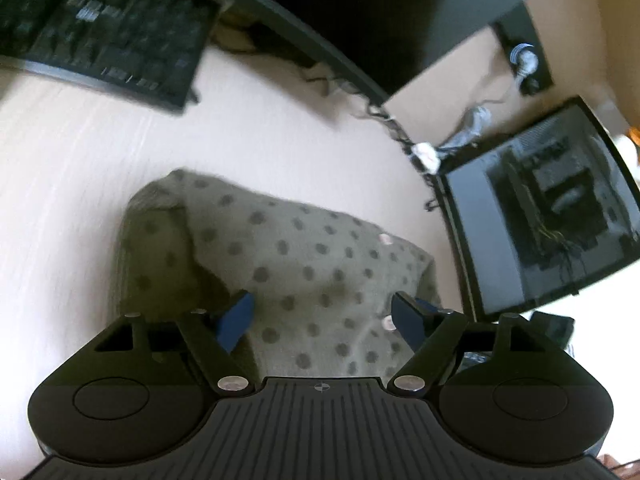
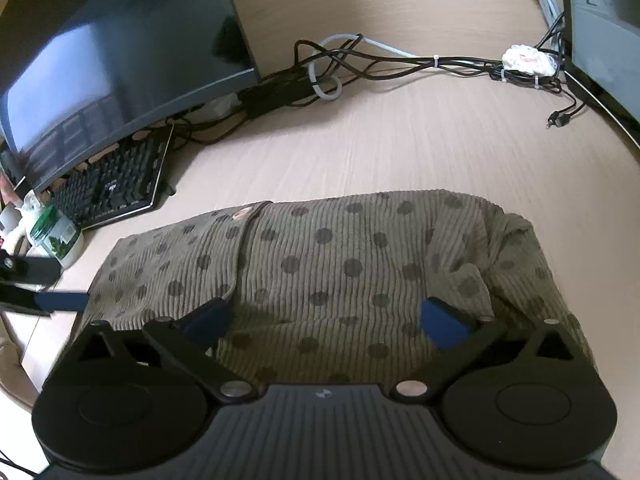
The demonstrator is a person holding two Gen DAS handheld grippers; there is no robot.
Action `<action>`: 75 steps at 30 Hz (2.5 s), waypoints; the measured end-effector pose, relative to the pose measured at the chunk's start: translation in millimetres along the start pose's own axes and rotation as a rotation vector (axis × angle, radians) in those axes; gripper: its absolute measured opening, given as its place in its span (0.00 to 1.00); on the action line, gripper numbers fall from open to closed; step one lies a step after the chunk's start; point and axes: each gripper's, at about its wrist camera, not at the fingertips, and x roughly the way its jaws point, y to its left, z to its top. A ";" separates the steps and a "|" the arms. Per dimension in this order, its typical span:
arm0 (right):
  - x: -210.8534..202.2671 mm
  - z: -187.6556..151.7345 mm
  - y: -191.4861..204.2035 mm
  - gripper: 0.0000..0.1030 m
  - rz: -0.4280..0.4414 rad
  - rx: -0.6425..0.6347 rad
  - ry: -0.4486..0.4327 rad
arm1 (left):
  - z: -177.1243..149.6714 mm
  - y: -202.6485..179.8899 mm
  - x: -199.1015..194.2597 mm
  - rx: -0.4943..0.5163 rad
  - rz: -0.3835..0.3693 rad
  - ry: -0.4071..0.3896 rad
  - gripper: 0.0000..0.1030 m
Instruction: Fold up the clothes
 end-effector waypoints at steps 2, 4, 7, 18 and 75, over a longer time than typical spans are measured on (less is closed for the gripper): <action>-1.8 -4.3 -1.4 1.00 0.004 0.003 -0.026 | 2.1 4.8 10.0 -0.015 -0.006 0.028 0.79; -3.8 -8.5 -2.7 1.00 0.008 -0.008 -0.046 | 9.4 5.0 19.8 -0.002 -0.020 0.036 0.82; -3.2 -11.0 -0.9 1.00 0.007 -0.049 -0.051 | 34.5 -6.4 24.1 0.020 -0.039 -0.061 0.82; -4.3 -2.4 0.0 1.00 0.025 -0.095 0.012 | 49.0 3.1 -7.7 -0.038 -0.048 -0.195 0.88; -44.1 3.4 -31.3 1.00 -0.348 -0.310 -0.083 | 69.2 -63.9 68.4 0.348 0.280 -0.129 0.22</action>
